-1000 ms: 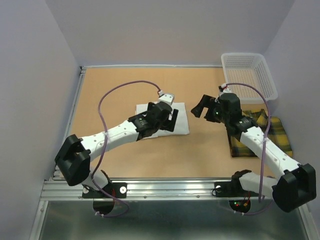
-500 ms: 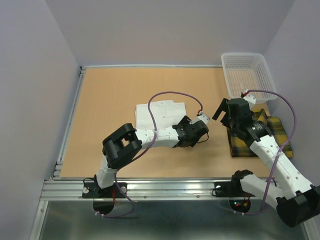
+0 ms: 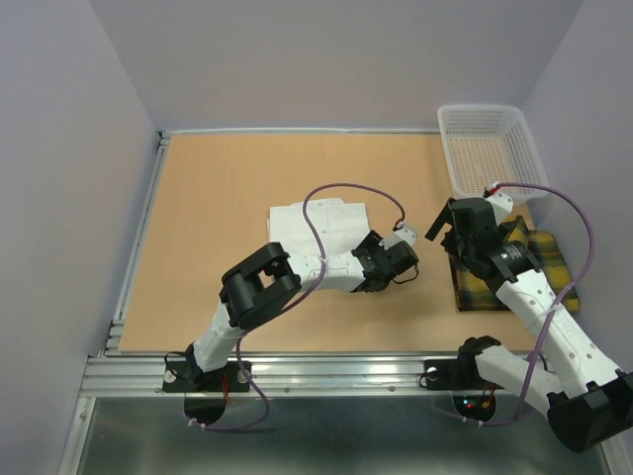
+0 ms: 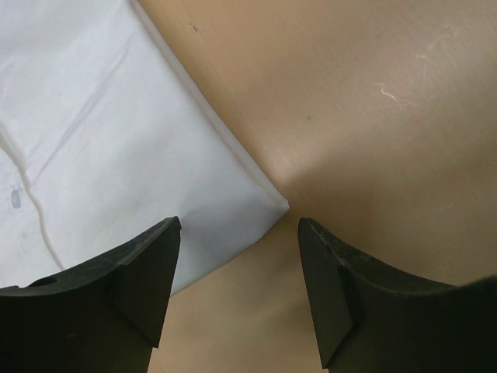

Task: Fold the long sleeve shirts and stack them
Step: Fold the shirt

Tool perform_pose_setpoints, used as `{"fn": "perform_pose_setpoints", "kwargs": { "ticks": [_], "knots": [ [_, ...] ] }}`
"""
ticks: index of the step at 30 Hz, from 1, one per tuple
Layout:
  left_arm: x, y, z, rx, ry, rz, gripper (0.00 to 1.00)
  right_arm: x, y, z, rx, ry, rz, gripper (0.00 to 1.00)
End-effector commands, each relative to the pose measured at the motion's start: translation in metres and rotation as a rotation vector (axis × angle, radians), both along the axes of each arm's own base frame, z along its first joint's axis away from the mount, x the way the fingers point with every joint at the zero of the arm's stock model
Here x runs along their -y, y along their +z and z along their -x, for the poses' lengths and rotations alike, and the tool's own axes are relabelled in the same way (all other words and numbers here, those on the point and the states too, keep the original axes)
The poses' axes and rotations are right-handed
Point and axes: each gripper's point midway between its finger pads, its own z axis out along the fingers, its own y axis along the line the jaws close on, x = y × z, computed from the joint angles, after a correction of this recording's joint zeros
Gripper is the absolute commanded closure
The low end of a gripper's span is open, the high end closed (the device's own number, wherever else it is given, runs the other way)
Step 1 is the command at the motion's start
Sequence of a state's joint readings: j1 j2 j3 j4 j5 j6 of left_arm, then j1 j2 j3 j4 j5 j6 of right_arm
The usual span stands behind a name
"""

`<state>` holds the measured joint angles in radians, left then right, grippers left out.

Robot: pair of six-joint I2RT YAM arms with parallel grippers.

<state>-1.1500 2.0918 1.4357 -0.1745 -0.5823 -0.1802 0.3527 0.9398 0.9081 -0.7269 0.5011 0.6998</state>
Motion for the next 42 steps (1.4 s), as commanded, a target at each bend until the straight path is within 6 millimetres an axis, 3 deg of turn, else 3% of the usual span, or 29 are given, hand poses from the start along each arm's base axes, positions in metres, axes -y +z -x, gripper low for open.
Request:
{"fn": "perform_pose_setpoints", "kwargs": {
  "ticks": [1,5,6,9,11,14,23,27,34,39,42],
  "knots": [
    [-0.001,0.002,-0.018,0.053,0.065,0.012,0.30,0.003,0.017,-0.003,0.054,-0.038,-0.028,0.00],
    [-0.013,-0.007,-0.028,0.047,0.098,0.001,0.49,0.000,0.011,-0.004,0.033,-0.032,-0.037,0.00],
    [-0.014,-0.008,-0.030,0.042,0.102,0.005,0.49,0.000,0.010,-0.004,0.028,-0.031,-0.036,0.00],
    [-0.020,-0.014,-0.035,0.020,0.112,0.015,0.65,-0.001,0.009,-0.004,0.026,-0.028,-0.037,0.00],
    [-0.020,-0.015,-0.033,0.010,0.107,0.024,0.82,-0.003,0.006,-0.006,0.020,-0.024,-0.040,0.00],
    [-0.020,-0.005,-0.032,0.012,0.099,0.061,0.99,-0.014,0.000,-0.012,-0.003,0.021,-0.063,0.00],
    [-0.045,0.038,-0.009,0.001,0.121,0.204,1.00,-0.058,-0.017,-0.048,-0.068,0.126,-0.270,0.00],
    [-0.054,0.048,0.002,-0.016,0.124,0.257,1.00,-0.090,-0.029,-0.060,-0.104,0.213,-0.402,0.00],
    [-0.062,0.050,0.017,-0.053,0.116,0.312,1.00,-0.153,-0.075,-0.074,-0.190,0.366,-0.693,0.00],
    [-0.064,0.058,0.022,-0.069,0.113,0.352,1.00,-0.188,-0.118,-0.067,-0.296,0.419,-0.775,0.00],
    [-0.062,0.063,0.023,-0.072,0.114,0.373,1.00,-0.210,-0.125,-0.069,-0.290,0.475,-0.795,0.00]
  ]
}}
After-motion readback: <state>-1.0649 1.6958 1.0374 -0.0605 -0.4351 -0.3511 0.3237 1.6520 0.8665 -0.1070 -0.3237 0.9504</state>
